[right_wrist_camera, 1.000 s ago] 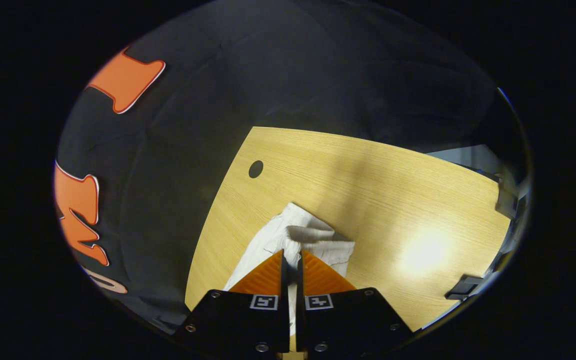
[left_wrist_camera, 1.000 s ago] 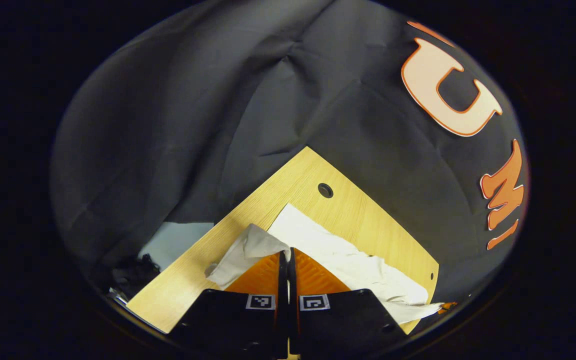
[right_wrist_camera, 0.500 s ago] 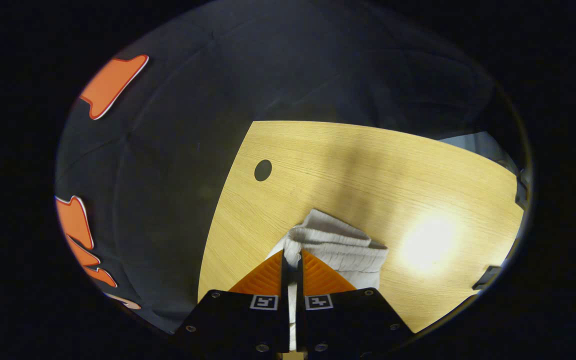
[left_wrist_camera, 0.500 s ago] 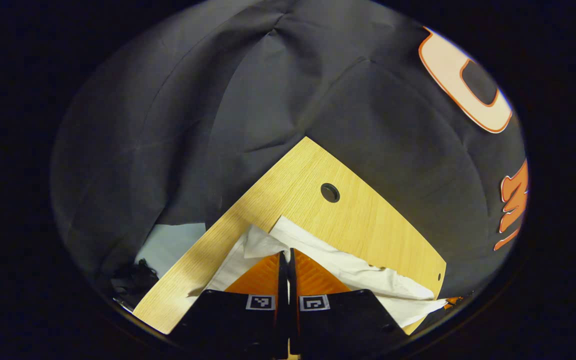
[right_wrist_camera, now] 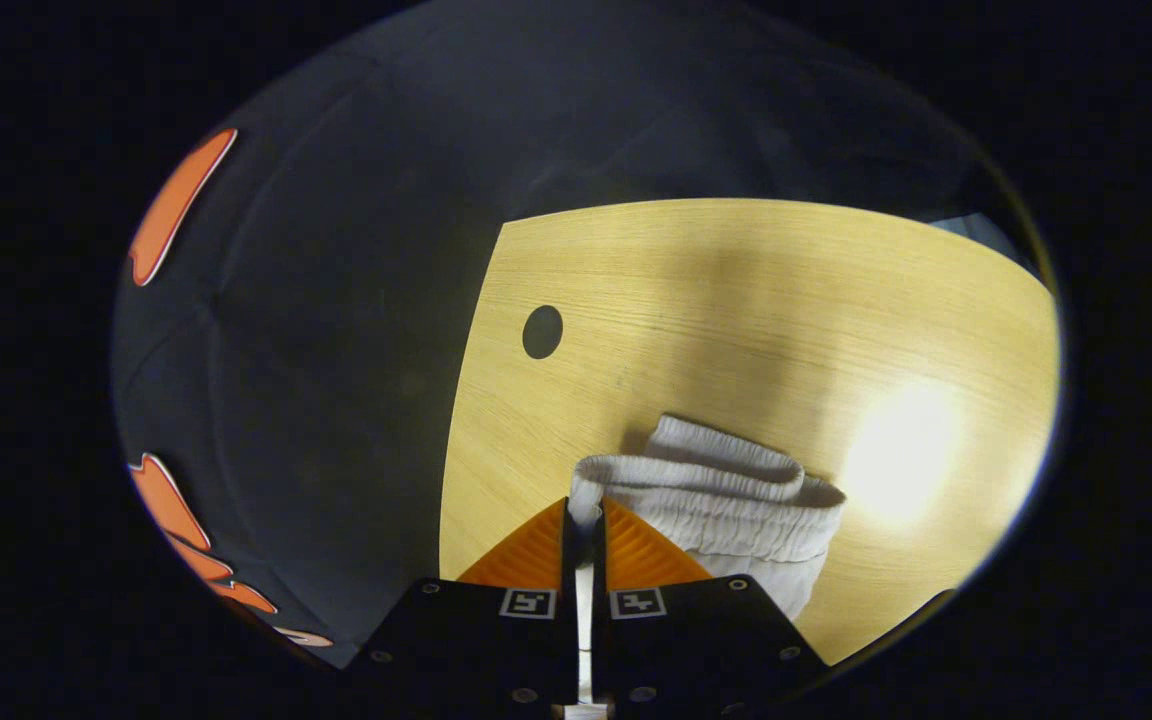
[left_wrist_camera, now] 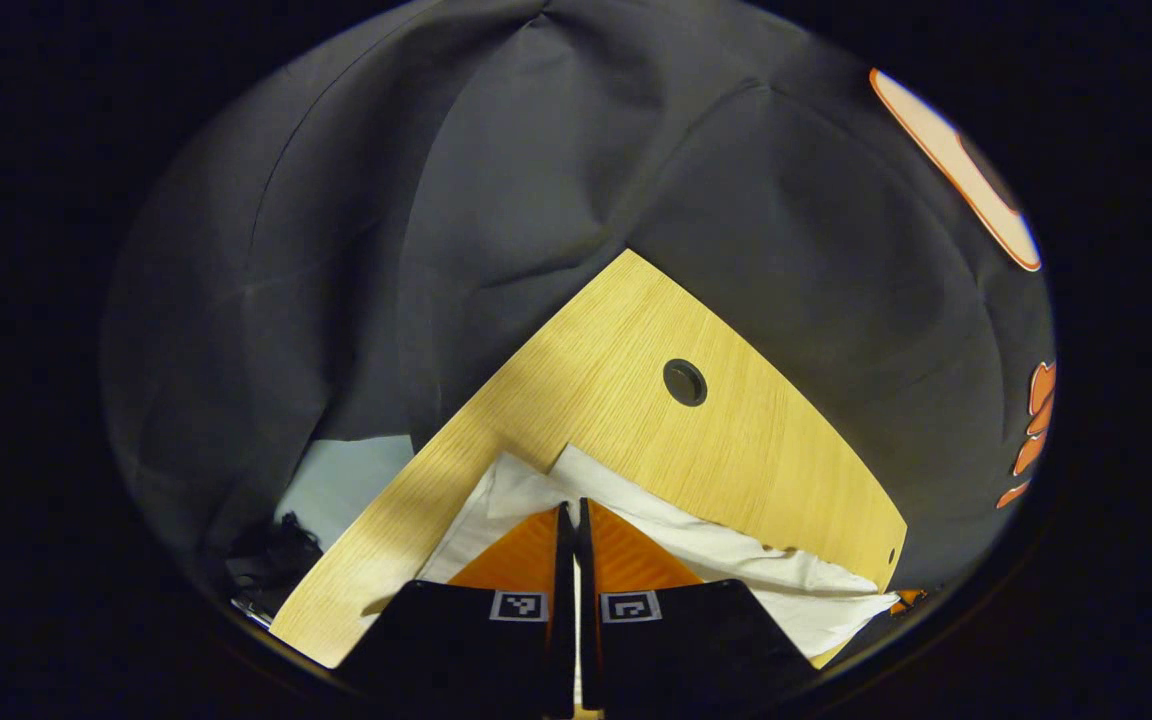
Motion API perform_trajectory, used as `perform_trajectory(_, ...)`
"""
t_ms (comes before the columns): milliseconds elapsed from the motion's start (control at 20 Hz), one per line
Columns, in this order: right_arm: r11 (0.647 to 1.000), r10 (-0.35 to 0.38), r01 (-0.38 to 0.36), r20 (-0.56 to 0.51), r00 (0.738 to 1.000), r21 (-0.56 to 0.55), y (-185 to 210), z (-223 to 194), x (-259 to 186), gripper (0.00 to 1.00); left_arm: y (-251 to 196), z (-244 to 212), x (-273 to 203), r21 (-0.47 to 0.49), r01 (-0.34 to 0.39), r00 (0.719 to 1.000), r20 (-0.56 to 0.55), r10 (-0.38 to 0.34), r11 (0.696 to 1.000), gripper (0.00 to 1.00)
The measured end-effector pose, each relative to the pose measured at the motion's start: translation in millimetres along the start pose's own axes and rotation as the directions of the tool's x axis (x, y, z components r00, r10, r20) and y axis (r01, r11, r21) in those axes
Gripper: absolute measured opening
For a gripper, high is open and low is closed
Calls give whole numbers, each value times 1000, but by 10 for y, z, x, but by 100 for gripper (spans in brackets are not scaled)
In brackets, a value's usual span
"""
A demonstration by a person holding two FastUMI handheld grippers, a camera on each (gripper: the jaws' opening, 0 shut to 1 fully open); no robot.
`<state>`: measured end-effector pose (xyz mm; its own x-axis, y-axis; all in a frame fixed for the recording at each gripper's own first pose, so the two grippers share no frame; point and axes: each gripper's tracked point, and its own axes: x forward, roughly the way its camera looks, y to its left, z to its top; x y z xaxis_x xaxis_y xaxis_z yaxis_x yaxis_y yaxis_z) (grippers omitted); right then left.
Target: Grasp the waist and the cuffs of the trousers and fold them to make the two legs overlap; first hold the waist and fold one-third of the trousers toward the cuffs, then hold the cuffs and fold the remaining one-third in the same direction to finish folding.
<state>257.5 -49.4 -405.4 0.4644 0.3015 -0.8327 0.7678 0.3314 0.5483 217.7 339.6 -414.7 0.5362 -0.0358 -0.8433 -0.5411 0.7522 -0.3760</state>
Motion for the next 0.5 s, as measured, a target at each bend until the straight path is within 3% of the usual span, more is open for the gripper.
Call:
perform_trajectory(200,996,86,-87,28,996,20,58,16,-66,10,-91,136,-56,27,12,999,48,-13,1000,14)
perform_trajectory(250,995,102,-103,38,994,1,67,13,-80,12,-151,155,-44,32,18,998,62,-20,999,25)
perform_trajectory(300,994,109,-108,50,993,-25,78,1,-68,15,-164,147,-56,42,15,998,67,-18,999,25)
perform_trajectory(500,985,116,-104,75,990,-141,131,77,-195,42,-298,189,-160,91,10,996,90,-19,996,82)
